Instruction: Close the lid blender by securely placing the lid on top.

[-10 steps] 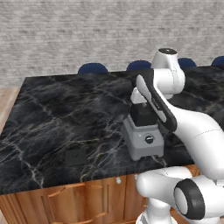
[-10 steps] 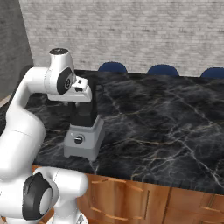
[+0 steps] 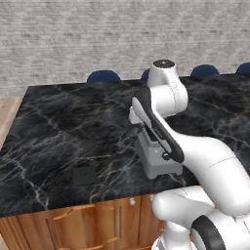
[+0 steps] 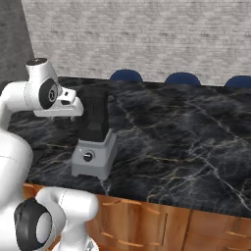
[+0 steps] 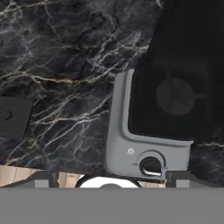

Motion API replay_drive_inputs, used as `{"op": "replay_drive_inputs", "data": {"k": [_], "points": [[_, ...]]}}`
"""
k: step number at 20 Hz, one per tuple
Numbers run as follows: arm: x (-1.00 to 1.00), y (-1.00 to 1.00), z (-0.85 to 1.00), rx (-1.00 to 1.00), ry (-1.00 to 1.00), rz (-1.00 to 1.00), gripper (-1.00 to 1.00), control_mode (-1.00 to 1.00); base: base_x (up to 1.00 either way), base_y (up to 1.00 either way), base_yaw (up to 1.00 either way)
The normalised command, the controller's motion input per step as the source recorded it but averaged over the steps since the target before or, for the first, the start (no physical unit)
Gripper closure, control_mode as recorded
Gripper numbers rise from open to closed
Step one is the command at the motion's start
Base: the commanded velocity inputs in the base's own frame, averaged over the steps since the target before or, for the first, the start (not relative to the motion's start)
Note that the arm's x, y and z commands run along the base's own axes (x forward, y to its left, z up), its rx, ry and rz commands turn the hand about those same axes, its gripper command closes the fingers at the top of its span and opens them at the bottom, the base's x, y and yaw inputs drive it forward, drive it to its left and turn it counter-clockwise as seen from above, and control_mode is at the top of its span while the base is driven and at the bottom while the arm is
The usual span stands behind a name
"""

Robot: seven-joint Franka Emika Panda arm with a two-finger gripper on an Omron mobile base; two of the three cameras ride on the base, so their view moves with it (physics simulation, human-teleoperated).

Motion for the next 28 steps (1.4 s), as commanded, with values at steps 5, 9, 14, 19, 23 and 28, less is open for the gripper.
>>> {"op": "replay_drive_inputs", "data": {"k": [5, 9, 14, 19, 23, 28], "points": [[0.00, 1.00, -0.52, -0.09, 0.07, -0.11, -1.00, -1.00, 0.00, 0.00, 0.00], [-0.05, 0.60, -0.50, -0.03, 0.05, -0.04, -1.00, -1.00, 0.00, 0.00, 0.00], [-0.03, 0.35, -0.58, -0.08, 0.00, -0.06, -1.00, -1.00, 0.00, 0.00, 0.00], [0.00, 0.72, -0.60, 0.00, 0.00, -0.12, -1.00, -1.00, 0.00, 0.00, 0.00], [0.00, 0.82, -0.40, 0.00, 0.01, -0.15, -1.00, -1.00, 0.00, 0.00, 0.00], [0.00, 0.49, -0.11, 0.00, 0.08, -0.11, -1.00, -1.00, 0.00, 0.00, 0.00]]}}
